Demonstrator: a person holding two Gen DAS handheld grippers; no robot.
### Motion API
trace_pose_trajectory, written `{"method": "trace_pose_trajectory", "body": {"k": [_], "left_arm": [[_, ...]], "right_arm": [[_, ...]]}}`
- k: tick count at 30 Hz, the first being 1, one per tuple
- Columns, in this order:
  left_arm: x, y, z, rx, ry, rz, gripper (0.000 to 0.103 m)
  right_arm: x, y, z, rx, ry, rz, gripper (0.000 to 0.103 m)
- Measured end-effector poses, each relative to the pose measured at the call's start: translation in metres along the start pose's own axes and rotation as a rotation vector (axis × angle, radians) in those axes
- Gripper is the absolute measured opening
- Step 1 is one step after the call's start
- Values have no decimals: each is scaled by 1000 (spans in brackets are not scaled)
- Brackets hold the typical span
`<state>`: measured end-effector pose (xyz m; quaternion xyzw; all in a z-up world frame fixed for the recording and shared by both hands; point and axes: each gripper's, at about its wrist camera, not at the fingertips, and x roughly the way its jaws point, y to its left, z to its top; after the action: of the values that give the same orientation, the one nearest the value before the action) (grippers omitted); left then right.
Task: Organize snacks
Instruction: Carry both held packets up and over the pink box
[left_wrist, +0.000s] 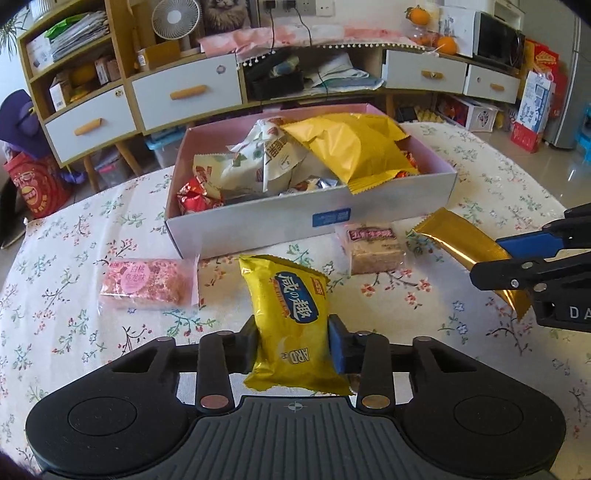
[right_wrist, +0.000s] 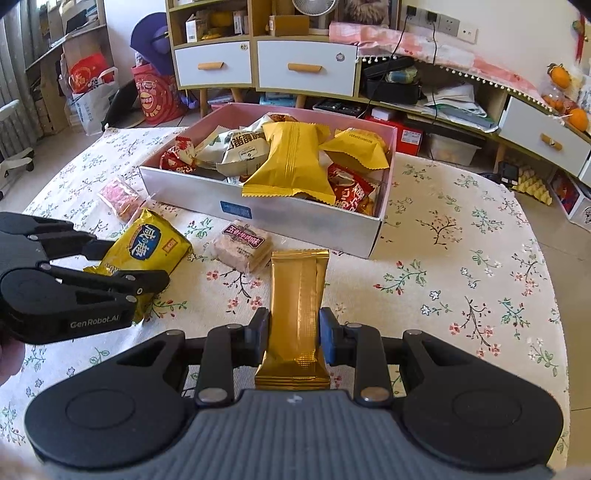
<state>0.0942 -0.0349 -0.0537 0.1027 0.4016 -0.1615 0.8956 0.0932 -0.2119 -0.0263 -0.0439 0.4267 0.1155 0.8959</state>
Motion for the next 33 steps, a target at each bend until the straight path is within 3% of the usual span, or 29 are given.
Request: {"method": "trace_pose_trajectory", "body": {"k": [7, 21, 29, 33], "left_arm": [[-10, 1, 1, -16, -18, -17, 28], [-45, 22, 27, -108, -138, -19, 28], [-23, 35, 57, -120, -155, -16, 28], [0, 44, 74, -158, -133, -55, 28]], "right_arm": [[-10, -2, 4, 22, -28, 2, 26], [-22, -1, 22, 89, -90, 17, 26], [-6, -14, 49, 123, -118, 8, 26], [9, -31, 67, 162, -138, 12, 26]]}}
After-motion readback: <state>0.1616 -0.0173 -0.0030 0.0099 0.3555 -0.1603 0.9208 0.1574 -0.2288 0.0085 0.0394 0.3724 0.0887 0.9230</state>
